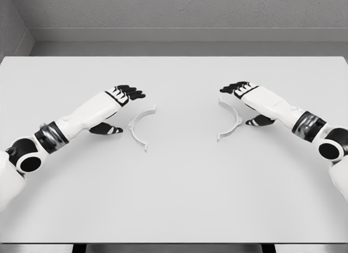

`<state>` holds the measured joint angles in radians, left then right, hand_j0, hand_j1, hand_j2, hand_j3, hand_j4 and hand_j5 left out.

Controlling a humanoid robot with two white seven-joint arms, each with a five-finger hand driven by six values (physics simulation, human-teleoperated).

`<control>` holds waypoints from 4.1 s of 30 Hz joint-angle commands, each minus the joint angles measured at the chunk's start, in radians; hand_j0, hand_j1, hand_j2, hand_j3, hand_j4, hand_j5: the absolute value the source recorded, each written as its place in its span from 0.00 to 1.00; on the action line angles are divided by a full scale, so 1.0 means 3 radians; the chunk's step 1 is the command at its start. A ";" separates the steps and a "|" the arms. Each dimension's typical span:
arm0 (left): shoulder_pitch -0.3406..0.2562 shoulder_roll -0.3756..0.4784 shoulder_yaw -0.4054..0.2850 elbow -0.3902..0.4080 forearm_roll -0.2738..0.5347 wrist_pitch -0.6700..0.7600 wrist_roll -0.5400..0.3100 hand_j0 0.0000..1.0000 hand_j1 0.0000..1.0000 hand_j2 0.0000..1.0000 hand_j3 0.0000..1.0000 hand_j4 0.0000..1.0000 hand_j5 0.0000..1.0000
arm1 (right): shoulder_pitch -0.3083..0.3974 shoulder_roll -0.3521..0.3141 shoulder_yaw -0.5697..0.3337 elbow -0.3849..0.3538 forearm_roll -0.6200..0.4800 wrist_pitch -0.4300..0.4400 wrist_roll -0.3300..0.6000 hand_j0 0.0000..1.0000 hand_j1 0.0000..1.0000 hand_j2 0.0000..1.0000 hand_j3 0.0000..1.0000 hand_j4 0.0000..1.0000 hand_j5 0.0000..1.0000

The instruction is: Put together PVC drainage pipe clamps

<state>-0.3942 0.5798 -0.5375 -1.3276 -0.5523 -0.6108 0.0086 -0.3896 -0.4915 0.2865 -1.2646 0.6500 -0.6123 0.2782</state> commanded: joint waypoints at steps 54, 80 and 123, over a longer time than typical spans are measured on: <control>-0.0072 -0.0496 -0.0003 0.0284 -0.0020 0.0000 -0.0090 1.00 1.00 1.00 1.00 1.00 1.00 | -0.0286 0.0258 0.0185 0.0299 0.0001 0.0005 0.0003 1.00 1.00 1.00 1.00 1.00 1.00; -0.0072 -0.0634 -0.0003 0.0273 -0.0071 0.0000 -0.0090 1.00 1.00 1.00 1.00 1.00 1.00 | -0.0527 0.0478 0.0405 0.0503 0.0063 0.0005 -0.0002 1.00 1.00 1.00 1.00 1.00 1.00; -0.0087 -0.0537 0.0217 0.0340 -0.0117 0.0000 -0.0090 1.00 1.00 1.00 1.00 1.00 1.00 | -0.0772 0.0687 0.0569 0.0662 0.0063 0.0005 0.0003 1.00 1.00 1.00 1.00 1.00 1.00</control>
<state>-0.4203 0.4096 -0.4756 -1.2264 -0.5941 -0.6109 -0.0190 -0.6228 -0.2848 0.4593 -1.0769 0.6751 -0.6122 0.2794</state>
